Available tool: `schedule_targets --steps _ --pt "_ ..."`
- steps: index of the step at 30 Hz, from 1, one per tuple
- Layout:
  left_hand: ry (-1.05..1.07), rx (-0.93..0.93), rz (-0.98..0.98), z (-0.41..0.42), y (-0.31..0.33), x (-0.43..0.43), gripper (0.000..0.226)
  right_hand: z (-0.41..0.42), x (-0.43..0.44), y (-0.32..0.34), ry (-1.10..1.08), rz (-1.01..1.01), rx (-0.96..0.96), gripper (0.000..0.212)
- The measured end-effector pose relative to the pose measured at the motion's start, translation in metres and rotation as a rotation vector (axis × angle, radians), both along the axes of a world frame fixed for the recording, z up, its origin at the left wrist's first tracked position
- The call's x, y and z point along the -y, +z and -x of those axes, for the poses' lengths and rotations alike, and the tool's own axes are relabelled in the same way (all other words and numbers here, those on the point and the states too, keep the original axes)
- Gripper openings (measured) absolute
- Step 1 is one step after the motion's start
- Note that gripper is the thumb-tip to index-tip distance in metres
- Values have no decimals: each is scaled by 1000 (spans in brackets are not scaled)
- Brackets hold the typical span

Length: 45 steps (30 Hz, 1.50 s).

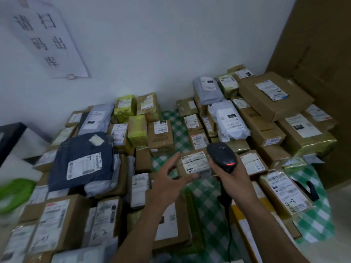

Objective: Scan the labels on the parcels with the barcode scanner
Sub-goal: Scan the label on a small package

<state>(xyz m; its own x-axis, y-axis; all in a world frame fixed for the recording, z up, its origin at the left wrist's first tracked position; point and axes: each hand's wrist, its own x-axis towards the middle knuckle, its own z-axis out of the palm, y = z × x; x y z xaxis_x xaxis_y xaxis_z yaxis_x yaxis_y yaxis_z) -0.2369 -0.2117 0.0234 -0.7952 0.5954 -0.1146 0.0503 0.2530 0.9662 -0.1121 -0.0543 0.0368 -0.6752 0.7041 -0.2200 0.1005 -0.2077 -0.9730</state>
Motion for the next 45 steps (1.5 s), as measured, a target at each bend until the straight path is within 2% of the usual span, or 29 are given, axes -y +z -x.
schedule_targets --steps 2,5,9,14,18,25,33,41,45 --pt "-40 -36 -30 2 -1 17 74 6 5 0 48 1 -6 58" --pt "-36 -57 -38 9 -2 37 49 13 10 6 95 -19 -31 46" --pt "159 -58 -88 18 2 47 31 21 21 12 85 -61 6 56" --pt "337 -1 -119 37 -2 48 32 27 30 12 158 -152 72 46" --pt "411 -41 -80 50 -6 47 33 35 33 15 301 -185 152 55" --pt "456 -131 3 61 -9 47 35 45 40 22 448 -284 240 55" --pt "457 -155 65 65 -11 53 33 52 42 30 504 -266 254 49" --pt "494 -135 112 76 -20 56 44 60 42 32 567 -212 211 27" --pt "591 -9 140 89 -34 68 55 70 38 23 536 -178 247 49"
